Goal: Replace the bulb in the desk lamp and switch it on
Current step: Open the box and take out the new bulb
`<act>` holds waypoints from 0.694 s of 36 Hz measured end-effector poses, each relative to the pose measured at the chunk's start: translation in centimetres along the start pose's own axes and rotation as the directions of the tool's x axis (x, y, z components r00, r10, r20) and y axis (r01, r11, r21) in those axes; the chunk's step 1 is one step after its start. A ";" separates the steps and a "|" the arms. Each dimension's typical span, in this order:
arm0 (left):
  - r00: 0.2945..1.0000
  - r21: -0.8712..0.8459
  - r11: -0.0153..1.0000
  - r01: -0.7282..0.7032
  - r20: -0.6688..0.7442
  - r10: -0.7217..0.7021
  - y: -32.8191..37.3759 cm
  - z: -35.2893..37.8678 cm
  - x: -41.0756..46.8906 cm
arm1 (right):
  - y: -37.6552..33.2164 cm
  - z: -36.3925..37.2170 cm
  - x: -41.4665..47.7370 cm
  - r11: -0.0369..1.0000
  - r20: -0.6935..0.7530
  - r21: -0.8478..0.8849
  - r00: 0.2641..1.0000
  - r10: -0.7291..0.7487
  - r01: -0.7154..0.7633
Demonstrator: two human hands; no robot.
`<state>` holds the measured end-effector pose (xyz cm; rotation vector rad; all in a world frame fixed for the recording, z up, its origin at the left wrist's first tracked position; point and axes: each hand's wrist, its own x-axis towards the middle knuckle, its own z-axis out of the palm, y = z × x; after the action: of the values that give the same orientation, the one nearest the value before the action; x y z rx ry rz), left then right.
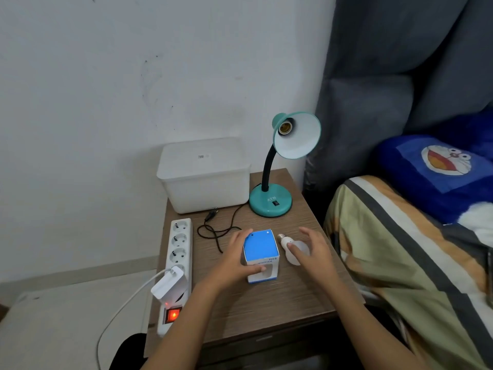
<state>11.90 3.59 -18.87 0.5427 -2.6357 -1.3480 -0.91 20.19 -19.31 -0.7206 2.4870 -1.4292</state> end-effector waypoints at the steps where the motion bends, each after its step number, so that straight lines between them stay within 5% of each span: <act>1: 1.000 0.003 1.000 -0.004 0.003 0.004 -0.1 0.0 0.0 | -0.4 -0.4 -0.1 0.998 0.007 -0.014 0.998 -0.064 0.065; 7: 0.999 0.043 0.998 -0.043 0.032 0.041 -0.2 -0.4 0.1 | -3.0 -1.2 -0.1 0.959 0.219 -0.061 0.941 -0.257 0.276; 25: 0.990 0.136 0.983 -0.127 0.084 0.116 0.1 -1.0 0.0 | -6.0 -1.0 1.4 0.853 0.538 -0.326 0.822 -0.187 0.407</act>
<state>12.15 2.84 -18.22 0.3460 -2.7898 -1.1772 -0.67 17.77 -13.57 -1.4250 2.3383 -0.6196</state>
